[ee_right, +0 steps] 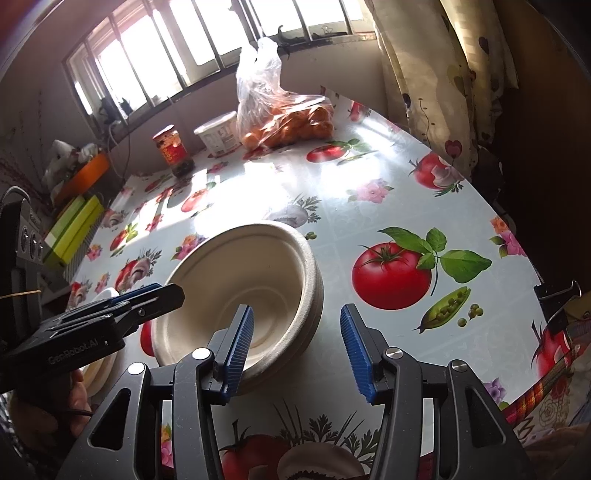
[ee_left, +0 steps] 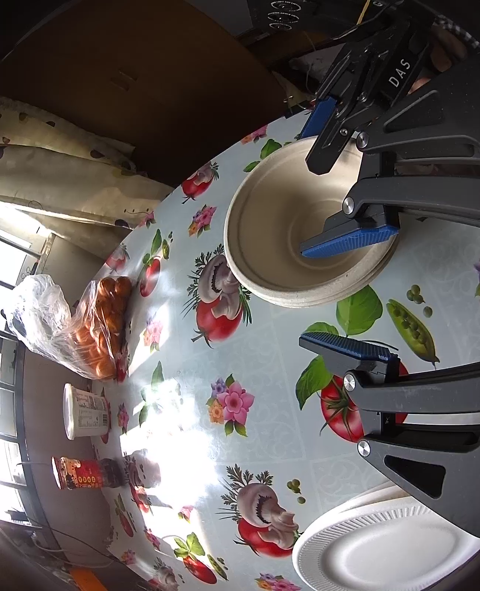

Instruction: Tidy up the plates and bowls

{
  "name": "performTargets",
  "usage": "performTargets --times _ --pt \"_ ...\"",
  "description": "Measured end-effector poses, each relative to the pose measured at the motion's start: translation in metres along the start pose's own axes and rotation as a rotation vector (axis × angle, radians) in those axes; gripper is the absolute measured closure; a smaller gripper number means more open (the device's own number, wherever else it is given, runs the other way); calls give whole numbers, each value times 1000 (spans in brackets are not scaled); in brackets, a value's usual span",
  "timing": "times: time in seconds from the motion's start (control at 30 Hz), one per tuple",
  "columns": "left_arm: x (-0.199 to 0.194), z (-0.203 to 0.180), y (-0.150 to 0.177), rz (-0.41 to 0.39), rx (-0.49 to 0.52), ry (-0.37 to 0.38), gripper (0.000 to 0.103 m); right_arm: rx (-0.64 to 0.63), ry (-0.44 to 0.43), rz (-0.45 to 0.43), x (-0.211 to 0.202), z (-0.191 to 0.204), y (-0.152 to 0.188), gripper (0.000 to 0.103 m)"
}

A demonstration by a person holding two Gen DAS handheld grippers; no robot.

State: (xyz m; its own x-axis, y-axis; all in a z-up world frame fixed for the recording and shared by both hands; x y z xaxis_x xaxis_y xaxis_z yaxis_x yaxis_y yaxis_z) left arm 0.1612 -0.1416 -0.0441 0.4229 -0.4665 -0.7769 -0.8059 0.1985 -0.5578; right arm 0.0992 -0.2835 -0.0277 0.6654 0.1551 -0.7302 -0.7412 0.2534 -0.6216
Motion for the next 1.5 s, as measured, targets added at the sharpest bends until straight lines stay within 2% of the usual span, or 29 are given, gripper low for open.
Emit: performTargets --times 0.27,0.4,0.5,0.57,0.8,1.5 --pt "2 1 0 7 -12 6 60 2 0 3 2 1 0 68" --pt "4 0 0 10 -11 7 72 -1 0 2 3 1 0 73" --pt "5 0 1 16 -12 9 73 -4 6 2 3 2 0 76" --pt "6 -1 1 20 -17 14 78 0 7 1 3 1 0 78" --pt "7 -1 2 20 -18 4 82 2 4 0 3 0 0 79" --pt "4 1 0 11 -34 5 82 8 0 -2 2 0 -2 79"
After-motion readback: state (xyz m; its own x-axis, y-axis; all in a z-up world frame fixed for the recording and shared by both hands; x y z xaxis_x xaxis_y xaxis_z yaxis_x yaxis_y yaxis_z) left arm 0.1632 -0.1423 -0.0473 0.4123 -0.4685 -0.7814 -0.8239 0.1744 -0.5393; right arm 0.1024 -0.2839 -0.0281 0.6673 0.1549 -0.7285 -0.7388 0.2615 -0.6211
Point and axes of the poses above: each gripper's, at about its wrist camera, not at the fingertips, and x roughly the way its jaws point, z to its left, y to its underside, the point moved 6 cm from there along x, roughly the way its jaws point, and after that the axes turned 2 degrees about z, right-handed, at the moved point
